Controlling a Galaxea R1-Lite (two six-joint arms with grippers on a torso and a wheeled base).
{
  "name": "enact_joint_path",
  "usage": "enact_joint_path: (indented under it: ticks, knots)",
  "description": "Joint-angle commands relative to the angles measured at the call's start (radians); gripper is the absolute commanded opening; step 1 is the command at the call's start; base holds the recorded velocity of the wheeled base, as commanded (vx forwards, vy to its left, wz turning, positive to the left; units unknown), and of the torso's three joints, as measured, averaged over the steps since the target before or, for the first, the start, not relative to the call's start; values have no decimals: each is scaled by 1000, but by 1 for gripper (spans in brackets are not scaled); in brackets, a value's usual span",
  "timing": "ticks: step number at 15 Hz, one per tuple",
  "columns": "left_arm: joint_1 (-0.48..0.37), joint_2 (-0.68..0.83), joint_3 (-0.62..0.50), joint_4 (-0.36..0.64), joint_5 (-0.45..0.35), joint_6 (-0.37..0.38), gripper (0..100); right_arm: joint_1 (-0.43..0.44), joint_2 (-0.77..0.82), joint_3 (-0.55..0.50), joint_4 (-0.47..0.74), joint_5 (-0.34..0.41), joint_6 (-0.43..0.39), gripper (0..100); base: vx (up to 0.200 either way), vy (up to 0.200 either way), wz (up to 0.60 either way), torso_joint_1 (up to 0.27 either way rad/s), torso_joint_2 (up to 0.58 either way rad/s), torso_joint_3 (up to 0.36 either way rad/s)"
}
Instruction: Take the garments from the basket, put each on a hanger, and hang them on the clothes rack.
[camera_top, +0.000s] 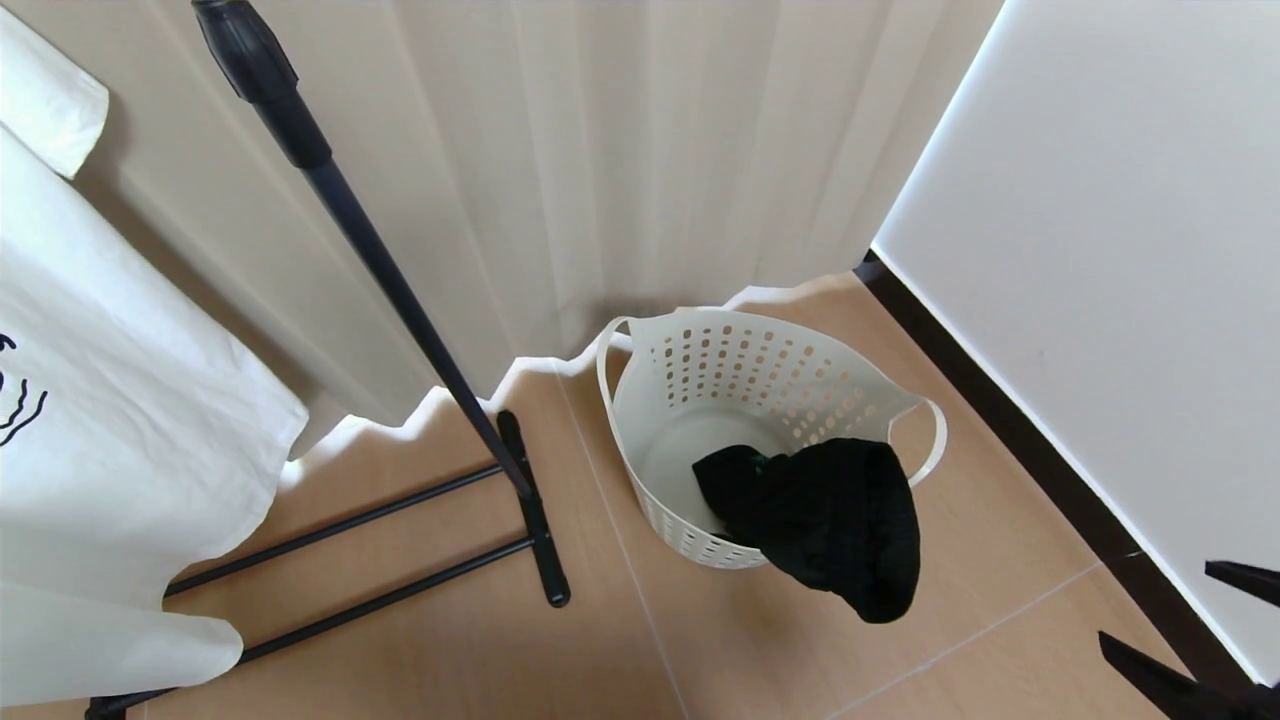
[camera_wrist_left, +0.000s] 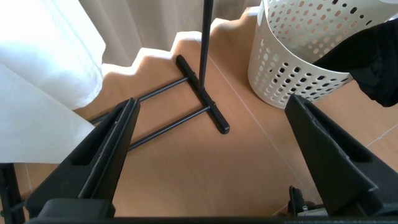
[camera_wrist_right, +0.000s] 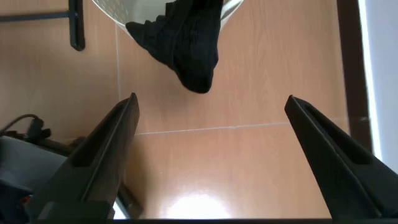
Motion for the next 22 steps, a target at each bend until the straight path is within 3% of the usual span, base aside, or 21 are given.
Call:
enact_joint_path:
  ticks: [1, 2, 4, 5, 6, 9, 10, 11, 13, 22]
  knots:
    - [0, 2, 0, 0, 0, 0, 100, 19, 265, -133, -28, -54, -246, 100, 0, 0, 0, 0, 0, 0]
    - [0, 2, -1, 0, 0, 0, 100, 49, 325, -162, -45, -57, -397, 100, 0, 0, 0, 0, 0, 0]
    - [0, 2, 0, 0, 0, 0, 100, 80, 408, -182, -80, -71, -533, 100, 0, 0, 0, 0, 0, 0]
    - [0, 2, 0, 0, 0, 0, 100, 103, 478, -205, -126, -137, -628, 100, 0, 0, 0, 0, 0, 0]
    - [0, 2, 0, 0, 0, 0, 100, 127, 543, -223, -178, -204, -665, 100, 0, 0, 0, 0, 0, 0]
    - [0, 2, 0, 0, 0, 0, 100, 158, 707, -246, -353, -324, -668, 100, 0, 0, 0, 0, 0, 0]
    - [0, 2, 0, 0, 0, 0, 100, 158, 707, -246, -353, -324, -668, 100, 0, 0, 0, 0, 0, 0]
    - [0, 2, 0, 0, 0, 0, 100, 157, 851, -246, -575, -351, -670, 100, 0, 0, 0, 0, 0, 0]
    - [0, 2, 0, 0, 0, 0, 100, 155, 899, -257, -649, -351, -673, 100, 0, 0, 0, 0, 0, 0]
    - [-1, 2, -1, 0, 0, -2, 100, 152, 1046, -416, -658, -351, -670, 100, 0, 0, 0, 0, 0, 0]
